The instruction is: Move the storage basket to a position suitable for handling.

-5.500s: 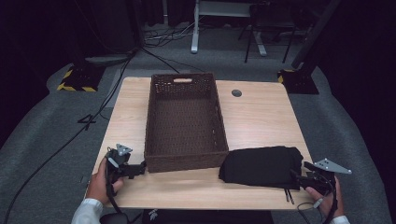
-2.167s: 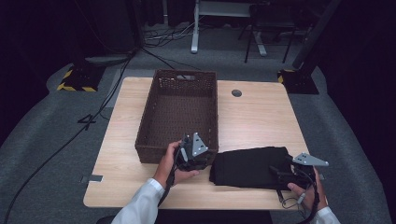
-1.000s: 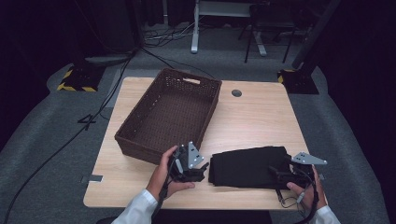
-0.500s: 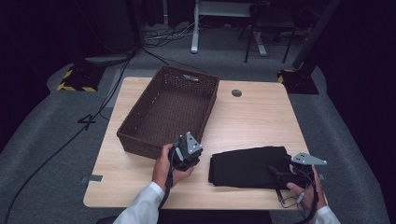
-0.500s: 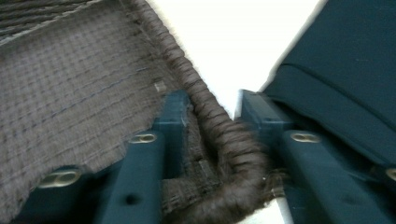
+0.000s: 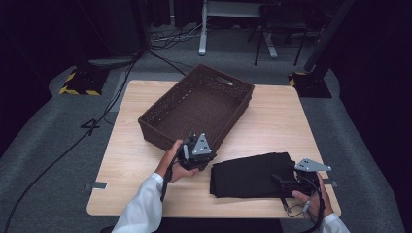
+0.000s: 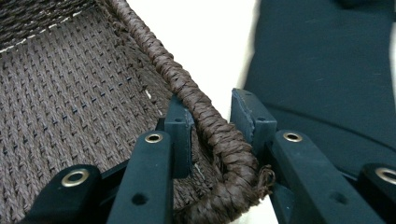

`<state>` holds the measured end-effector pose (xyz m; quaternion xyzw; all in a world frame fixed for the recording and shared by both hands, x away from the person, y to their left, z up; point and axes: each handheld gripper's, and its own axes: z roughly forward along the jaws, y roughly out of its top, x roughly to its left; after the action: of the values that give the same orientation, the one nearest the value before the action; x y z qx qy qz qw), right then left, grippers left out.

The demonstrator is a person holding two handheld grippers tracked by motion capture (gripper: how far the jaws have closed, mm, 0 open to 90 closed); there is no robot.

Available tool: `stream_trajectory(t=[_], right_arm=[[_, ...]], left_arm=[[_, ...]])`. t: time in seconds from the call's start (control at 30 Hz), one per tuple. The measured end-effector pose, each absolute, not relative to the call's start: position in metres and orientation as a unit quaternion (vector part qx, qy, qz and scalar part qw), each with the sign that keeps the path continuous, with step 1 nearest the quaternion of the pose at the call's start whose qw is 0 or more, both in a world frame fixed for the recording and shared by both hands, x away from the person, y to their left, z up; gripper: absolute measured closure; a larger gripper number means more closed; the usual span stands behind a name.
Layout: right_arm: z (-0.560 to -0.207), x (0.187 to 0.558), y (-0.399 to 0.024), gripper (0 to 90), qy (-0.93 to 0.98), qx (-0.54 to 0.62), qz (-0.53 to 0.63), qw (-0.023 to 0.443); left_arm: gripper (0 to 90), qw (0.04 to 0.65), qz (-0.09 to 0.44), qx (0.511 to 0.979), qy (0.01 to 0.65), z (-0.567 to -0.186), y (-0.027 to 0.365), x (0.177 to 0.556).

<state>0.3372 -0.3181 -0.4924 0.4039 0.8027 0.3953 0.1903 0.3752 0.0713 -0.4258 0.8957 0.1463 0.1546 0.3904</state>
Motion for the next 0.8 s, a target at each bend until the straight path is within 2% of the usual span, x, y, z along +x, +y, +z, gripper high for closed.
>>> stream_trajectory(t=[0.13, 0.17, 0.2, 0.23, 0.33, 0.4, 0.47, 0.63, 0.7, 0.77, 0.8], right_arm=[[-0.493, 0.337, -0.315, 19.5, 0.805, 0.399, 0.398, 0.187], [-0.493, 0.336, -0.315, 19.4, 0.806, 0.397, 0.398, 0.187], [-0.493, 0.336, -0.315, 19.4, 0.806, 0.397, 0.398, 0.187], [-0.493, 0.336, -0.315, 19.4, 0.805, 0.398, 0.398, 0.186], [-0.494, 0.336, -0.316, 19.3, 0.805, 0.398, 0.399, 0.183], [-0.494, 0.336, -0.316, 19.3, 0.806, 0.398, 0.398, 0.183], [-0.494, 0.336, -0.316, 19.2, 0.806, 0.399, 0.398, 0.183], [-0.495, 0.336, -0.318, 19.0, 0.807, 0.399, 0.399, 0.177], [-0.495, 0.337, -0.318, 18.9, 0.807, 0.398, 0.399, 0.177], [-0.495, 0.337, -0.318, 18.8, 0.807, 0.397, 0.4, 0.176], [-0.495, 0.337, -0.318, 18.8, 0.807, 0.397, 0.4, 0.176]], left_arm=[[67.9, 0.4, 0.152, 0.894, 0.13, -0.426, 0.075, 0.372], [57.1, 0.399, 0.164, 0.89, 0.146, -0.426, 0.079, 0.371], [57.1, 0.396, 0.179, 0.885, 0.169, -0.426, 0.085, 0.372], [48.1, 0.397, 0.181, 0.878, 0.196, -0.427, 0.093, 0.374], [46.0, 0.397, 0.21, 0.862, 0.234, -0.427, 0.122, 0.37], [40.3, 0.393, 0.225, 0.852, 0.263, -0.425, 0.139, 0.372], [35.4, 0.4, 0.214, 0.843, 0.29, -0.425, 0.156, 0.377], [32.5, 0.416, 0.182, 0.845, 0.281, -0.422, 0.165, 0.377], [15.7, 0.44, 0.174, 0.84, 0.267, -0.414, 0.164, 0.373], [19.8, 0.448, 0.189, 0.831, 0.268, -0.404, 0.163, 0.37], [18.7, 0.444, 0.202, 0.825, 0.285, -0.4, 0.163, 0.369]])
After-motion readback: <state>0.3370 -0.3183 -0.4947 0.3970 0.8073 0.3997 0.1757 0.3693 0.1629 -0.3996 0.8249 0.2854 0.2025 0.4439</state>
